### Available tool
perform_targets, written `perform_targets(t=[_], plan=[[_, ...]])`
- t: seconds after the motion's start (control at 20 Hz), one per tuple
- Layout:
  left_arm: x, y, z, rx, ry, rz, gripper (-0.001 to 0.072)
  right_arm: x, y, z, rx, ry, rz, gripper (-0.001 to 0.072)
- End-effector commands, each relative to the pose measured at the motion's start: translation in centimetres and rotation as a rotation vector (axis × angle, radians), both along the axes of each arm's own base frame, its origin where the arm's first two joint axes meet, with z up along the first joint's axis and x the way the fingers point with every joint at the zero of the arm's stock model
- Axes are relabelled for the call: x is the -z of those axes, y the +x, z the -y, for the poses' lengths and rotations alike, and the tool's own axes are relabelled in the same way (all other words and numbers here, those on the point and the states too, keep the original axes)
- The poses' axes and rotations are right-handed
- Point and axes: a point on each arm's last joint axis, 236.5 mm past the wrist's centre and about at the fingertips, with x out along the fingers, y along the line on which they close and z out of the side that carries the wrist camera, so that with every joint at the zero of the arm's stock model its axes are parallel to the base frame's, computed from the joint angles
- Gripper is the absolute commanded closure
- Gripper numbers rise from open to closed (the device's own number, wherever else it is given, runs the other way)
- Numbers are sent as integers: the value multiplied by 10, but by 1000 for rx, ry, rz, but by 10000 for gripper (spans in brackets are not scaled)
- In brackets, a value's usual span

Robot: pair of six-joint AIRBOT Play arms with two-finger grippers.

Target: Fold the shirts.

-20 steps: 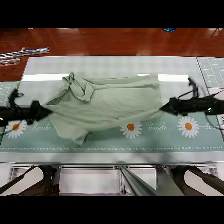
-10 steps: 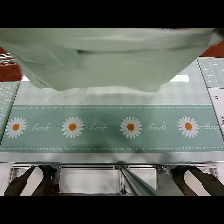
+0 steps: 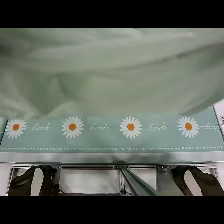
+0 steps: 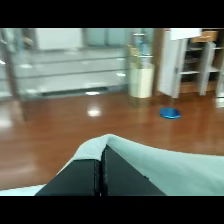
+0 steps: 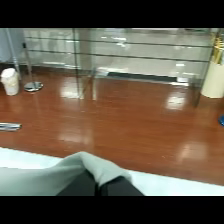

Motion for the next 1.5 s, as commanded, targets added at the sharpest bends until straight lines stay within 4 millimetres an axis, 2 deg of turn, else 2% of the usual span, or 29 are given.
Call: perform_targets(t=[0.0, 0.1, 0.2, 0.3, 0.4, 0.5, 0.6, 0.75, 0.85, 0.95, 1.1, 1.2, 1.35, 1.45], plan=[[-2, -36, -33, -174, 39, 30, 689, 24, -38, 22, 131, -25, -93, 689], [5, -35, -57, -260, 18, 0, 689, 43, -45, 38, 202, -36, -175, 689], [25, -18, -71, -297, -23, -77, 689, 61, -41, 49, 244, -34, -243, 689], [66, 16, -68, -244, -85, -219, 689, 88, -25, 53, 240, -21, -324, 689], [115, 57, -54, -139, -169, -373, 689, 126, 0, 57, 233, 2, -414, 689], [166, 97, -41, -41, -252, -511, 689, 169, 31, 61, 219, 33, -515, 689], [220, 136, -33, 49, -275, -635, 689, 214, 71, 59, 163, 59, -612, 689], [311, 196, -47, 65, -334, -868, 689, 267, 139, 57, 82, 109, -711, 689], [357, 240, -53, 59, -412, -951, 689, 310, 187, 56, 49, 181, -772, 689], [394, 284, -55, 56, -460, -995, 689, 355, 235, 54, 22, 266, -798, 689], [433, 338, -41, 103, -476, -1047, 689, 402, 288, 52, -20, 346, -858, 689], [448, 367, -28, 124, -484, -1062, 689, 419, 316, 54, -26, 388, -889, 689], [464, 389, -19, 104, -554, -1093, 689, 433, 343, 58, -14, 439, -914, 689], [469, 390, -21, 81, -596, -1113, 689, 438, 346, 58, -20, 443, -931, 689]])
